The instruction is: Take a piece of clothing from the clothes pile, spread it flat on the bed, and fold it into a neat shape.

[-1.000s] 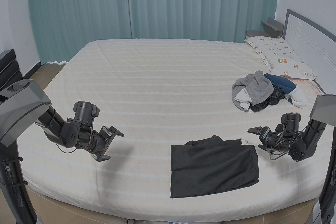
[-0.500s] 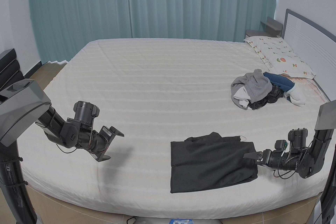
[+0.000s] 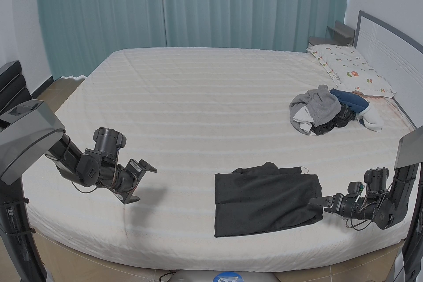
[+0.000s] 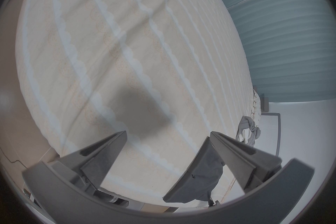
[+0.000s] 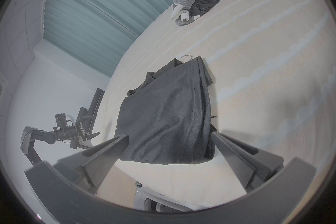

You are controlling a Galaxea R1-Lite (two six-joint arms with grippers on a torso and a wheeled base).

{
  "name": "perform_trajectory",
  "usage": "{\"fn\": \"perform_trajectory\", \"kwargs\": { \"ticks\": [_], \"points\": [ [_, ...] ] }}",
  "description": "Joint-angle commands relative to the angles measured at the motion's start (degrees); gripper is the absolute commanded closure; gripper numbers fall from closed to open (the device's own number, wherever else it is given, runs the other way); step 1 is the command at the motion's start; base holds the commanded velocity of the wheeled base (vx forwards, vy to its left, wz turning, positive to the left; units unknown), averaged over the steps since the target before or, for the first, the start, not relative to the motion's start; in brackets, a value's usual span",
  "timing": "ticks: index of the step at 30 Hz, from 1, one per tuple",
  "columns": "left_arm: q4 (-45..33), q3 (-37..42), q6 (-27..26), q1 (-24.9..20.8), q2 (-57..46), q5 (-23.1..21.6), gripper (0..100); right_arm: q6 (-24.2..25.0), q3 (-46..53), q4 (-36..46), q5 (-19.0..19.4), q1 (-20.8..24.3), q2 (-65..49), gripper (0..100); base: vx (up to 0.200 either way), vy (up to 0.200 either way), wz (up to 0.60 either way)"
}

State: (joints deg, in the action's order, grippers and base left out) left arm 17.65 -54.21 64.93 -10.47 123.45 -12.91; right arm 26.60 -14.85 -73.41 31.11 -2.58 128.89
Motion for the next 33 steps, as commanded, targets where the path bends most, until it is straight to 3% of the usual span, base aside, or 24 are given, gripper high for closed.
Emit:
{"fn": "perform_trajectory", "kwargs": {
  "ticks": [1, 4, 5, 24, 33],
  "points": [
    [0.0, 0.0, 0.0, 0.0, 0.1, 0.0, 0, 0.0, -0.7, -0.2, -0.2, 0.5, 2.5, 0, 0.000, 0.000, 0.00],
    [0.0, 0.0, 0.0, -0.1, 0.0, 0.0, 0, -0.1, -1.1, -0.2, -1.2, 1.0, 3.3, 0, 0.000, 0.000, 0.00],
    [0.0, 0.0, 0.0, 0.0, 0.0, 0.0, 0, -0.1, -0.9, -0.2, -1.6, 1.0, 3.3, 100, 0.000, 0.000, 0.00],
    [0.0, -0.1, 0.1, 0.0, 0.0, 0.0, 0, -6.9, 5.0, -0.2, -1.1, -5.1, -0.3, 100, 0.000, 0.000, 0.00],
    [0.0, -0.1, 0.1, 0.0, 0.0, 0.0, 0, -10.3, 5.5, -0.2, -1.1, -5.0, 1.8, 100, 0.000, 0.000, 0.00]
  ]
}}
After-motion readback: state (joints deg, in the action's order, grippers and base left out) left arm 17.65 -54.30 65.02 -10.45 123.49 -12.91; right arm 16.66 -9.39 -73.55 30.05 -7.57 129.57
